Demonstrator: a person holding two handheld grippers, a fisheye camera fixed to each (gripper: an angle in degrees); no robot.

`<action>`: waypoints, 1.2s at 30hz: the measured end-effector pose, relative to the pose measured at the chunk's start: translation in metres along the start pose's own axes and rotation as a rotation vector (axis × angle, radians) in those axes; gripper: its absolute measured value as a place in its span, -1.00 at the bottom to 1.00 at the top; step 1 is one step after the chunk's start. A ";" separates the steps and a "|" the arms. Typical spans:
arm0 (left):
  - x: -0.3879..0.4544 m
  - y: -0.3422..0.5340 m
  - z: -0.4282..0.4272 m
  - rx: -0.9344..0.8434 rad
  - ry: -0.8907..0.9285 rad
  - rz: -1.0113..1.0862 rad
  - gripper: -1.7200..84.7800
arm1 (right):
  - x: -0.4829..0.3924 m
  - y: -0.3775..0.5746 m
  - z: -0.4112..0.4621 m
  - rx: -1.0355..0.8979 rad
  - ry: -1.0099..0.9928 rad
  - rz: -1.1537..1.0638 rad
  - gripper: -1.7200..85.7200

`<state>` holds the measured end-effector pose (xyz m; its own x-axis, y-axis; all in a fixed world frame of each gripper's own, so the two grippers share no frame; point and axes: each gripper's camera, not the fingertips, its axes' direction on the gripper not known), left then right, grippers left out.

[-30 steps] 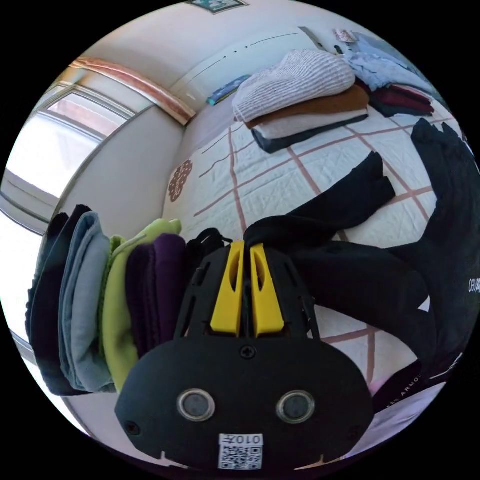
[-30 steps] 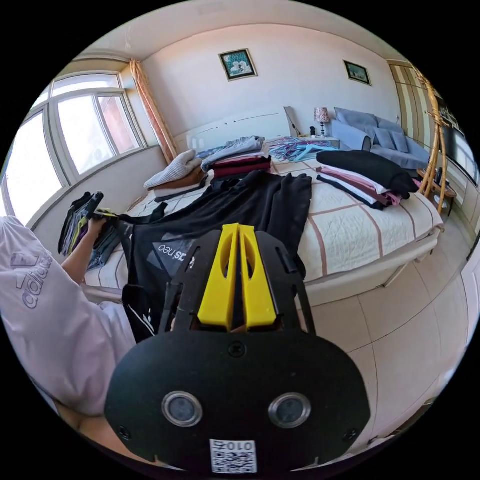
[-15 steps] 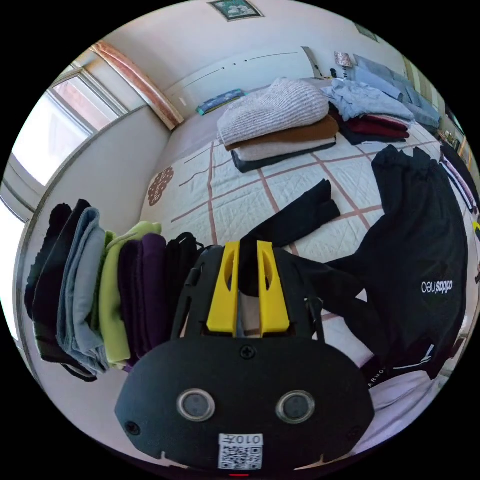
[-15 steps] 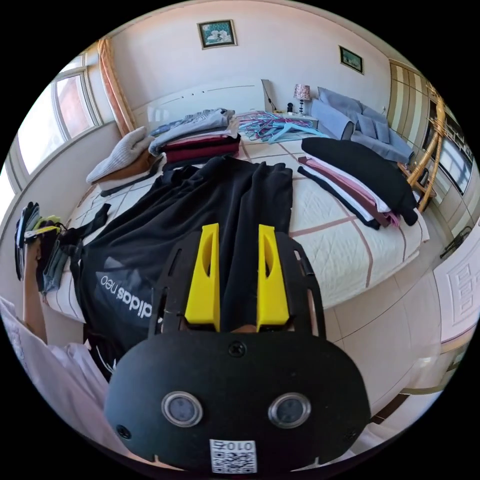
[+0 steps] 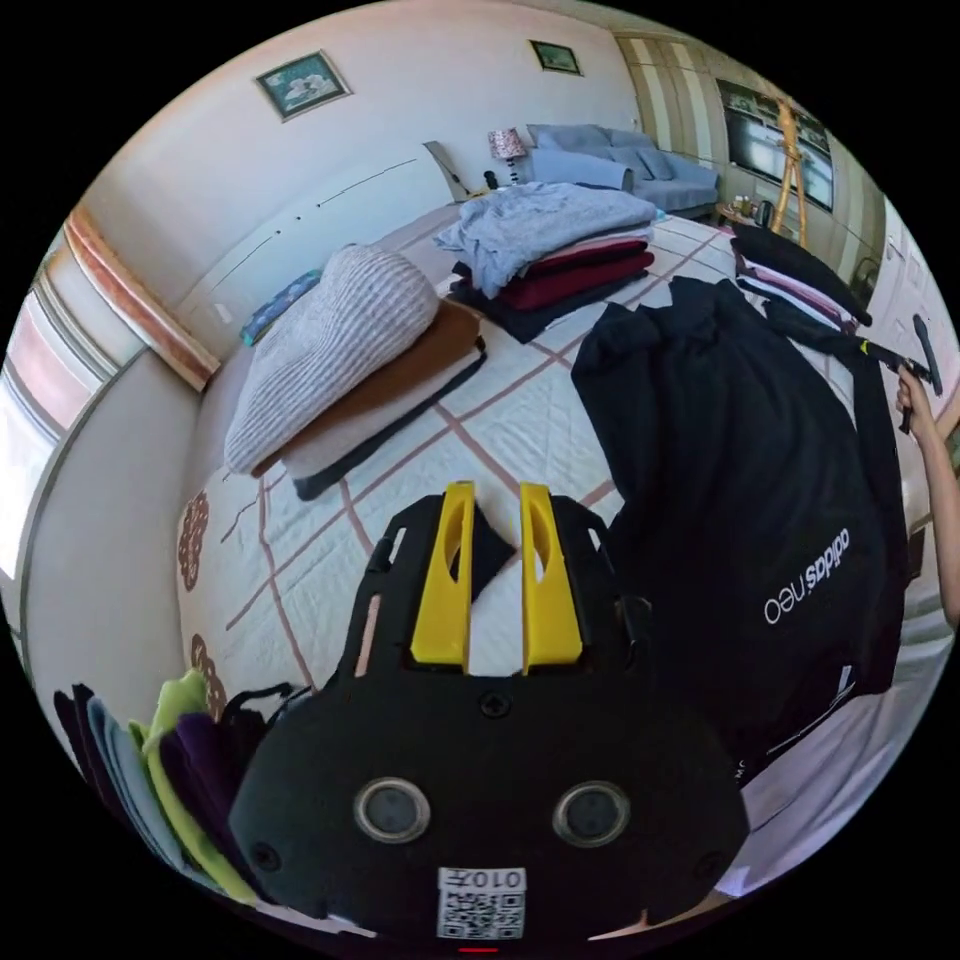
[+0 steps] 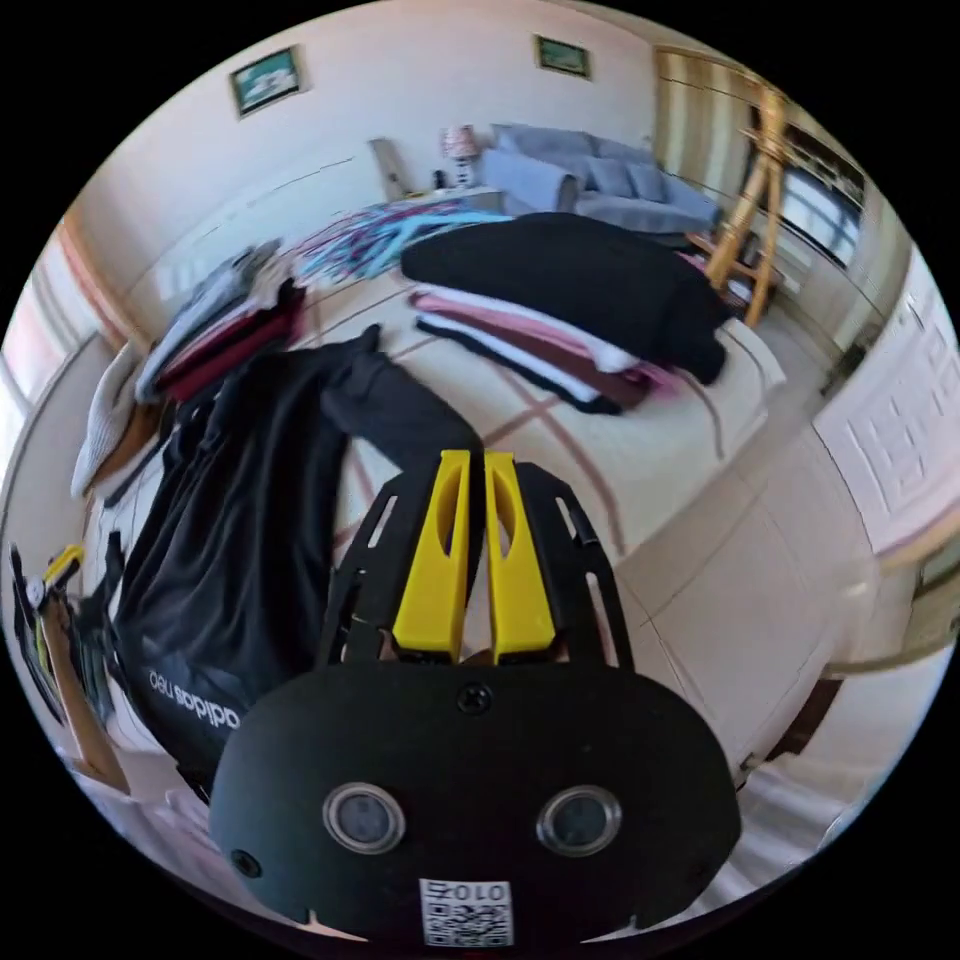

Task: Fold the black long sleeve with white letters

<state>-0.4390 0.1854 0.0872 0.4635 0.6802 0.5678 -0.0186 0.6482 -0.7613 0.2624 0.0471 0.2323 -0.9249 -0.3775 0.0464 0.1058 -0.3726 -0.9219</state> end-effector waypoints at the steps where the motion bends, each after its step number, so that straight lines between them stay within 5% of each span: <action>1: 0.005 -0.018 0.011 0.041 0.039 0.045 -0.72 | 0.012 -0.002 -0.001 -0.004 0.001 0.028 -0.85; 7: 0.053 -0.124 0.095 0.075 0.091 0.298 -0.66 | 0.024 -0.022 0.011 -0.146 -0.037 -0.049 -0.72; 13: 0.084 -0.198 0.159 0.047 0.162 0.450 -0.67 | -0.054 -0.053 -0.036 0.048 -0.048 -0.265 -0.67; 17: 0.088 -0.228 0.200 0.008 0.274 0.490 -0.74 | -0.099 -0.106 -0.009 -0.011 -0.133 -0.351 -0.66; 27: -0.013 -0.235 0.220 0.172 0.627 0.192 -0.87 | -0.166 -0.184 0.107 -0.251 -0.101 -0.271 -0.78; 31: -0.070 -0.227 0.213 0.219 0.504 0.009 -0.89 | -0.176 -0.192 0.081 -0.208 -0.163 -0.349 -0.85; 36: -0.089 -0.224 0.234 0.107 0.361 -0.048 -0.88 | -0.188 -0.202 0.069 -0.060 0.081 -0.404 -0.87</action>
<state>-0.6834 0.0596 0.2804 0.7483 0.4963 0.4402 -0.0732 0.7213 -0.6888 0.4398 0.1345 0.4368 -0.9136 -0.1426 0.3807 -0.2906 -0.4260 -0.8568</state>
